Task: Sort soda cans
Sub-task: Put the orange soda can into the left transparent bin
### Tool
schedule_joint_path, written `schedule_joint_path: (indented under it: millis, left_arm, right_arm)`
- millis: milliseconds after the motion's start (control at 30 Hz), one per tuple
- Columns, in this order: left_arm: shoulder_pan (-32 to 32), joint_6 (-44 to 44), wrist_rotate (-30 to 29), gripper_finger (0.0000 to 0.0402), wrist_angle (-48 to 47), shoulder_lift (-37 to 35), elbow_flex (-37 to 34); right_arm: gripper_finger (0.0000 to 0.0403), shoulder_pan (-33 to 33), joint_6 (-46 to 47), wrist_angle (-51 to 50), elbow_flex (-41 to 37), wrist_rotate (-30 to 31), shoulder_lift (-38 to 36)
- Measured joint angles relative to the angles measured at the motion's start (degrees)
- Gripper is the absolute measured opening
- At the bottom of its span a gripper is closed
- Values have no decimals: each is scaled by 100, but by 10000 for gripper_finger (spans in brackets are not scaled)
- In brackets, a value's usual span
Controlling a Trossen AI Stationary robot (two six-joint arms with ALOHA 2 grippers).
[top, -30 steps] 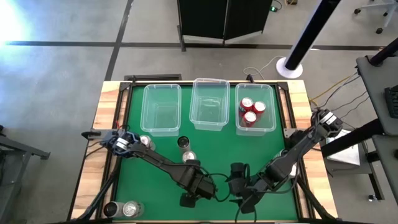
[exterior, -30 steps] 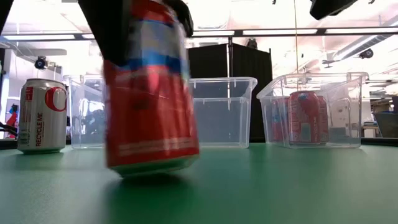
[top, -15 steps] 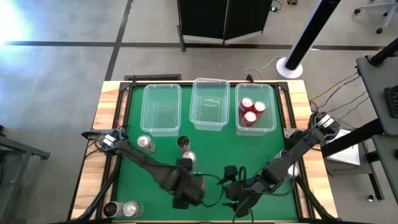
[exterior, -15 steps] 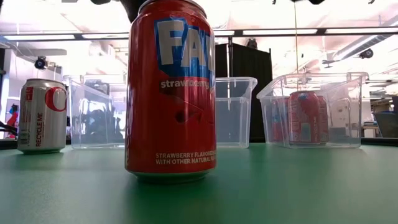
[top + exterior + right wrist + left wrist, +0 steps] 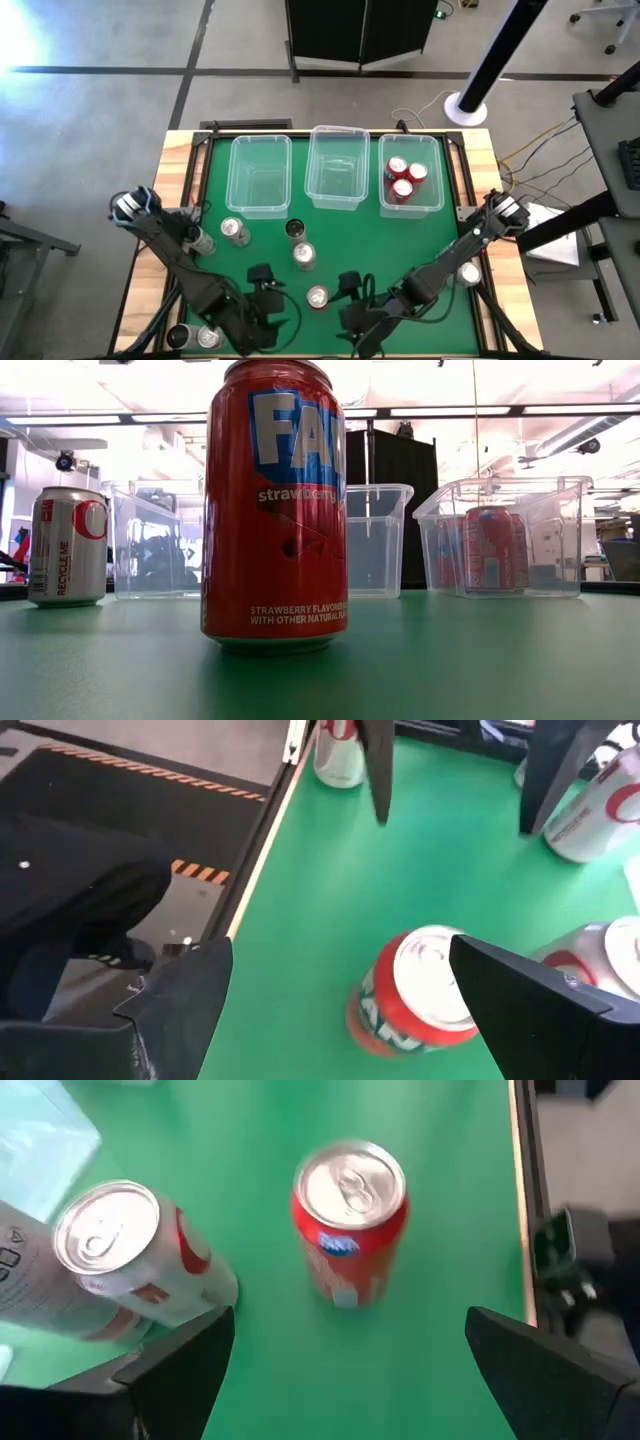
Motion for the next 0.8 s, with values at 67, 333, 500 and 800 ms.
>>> schedule_joint_path:
  millis: [67, 333, 500, 800]
  left_arm:
    - [-62, 150, -296, 382, 942, -136, -537]
    - [58, 589, -248, 382, 2649, -361, -1437]
    - [75, 1096, -330, 382, 2411, -661, -1419]
    - [118, 1274, -831, 382, 2358, -886, -1682]
  right_arm:
    - [368, -19, -80, -35, 63, 5, 35]
    - [368, -413, -119, 195, 209, -579, 202]
    - [368, -572, -339, 169, 515, -633, 302]
    - [368, -700, -805, 46, 1374, -744, 1321]
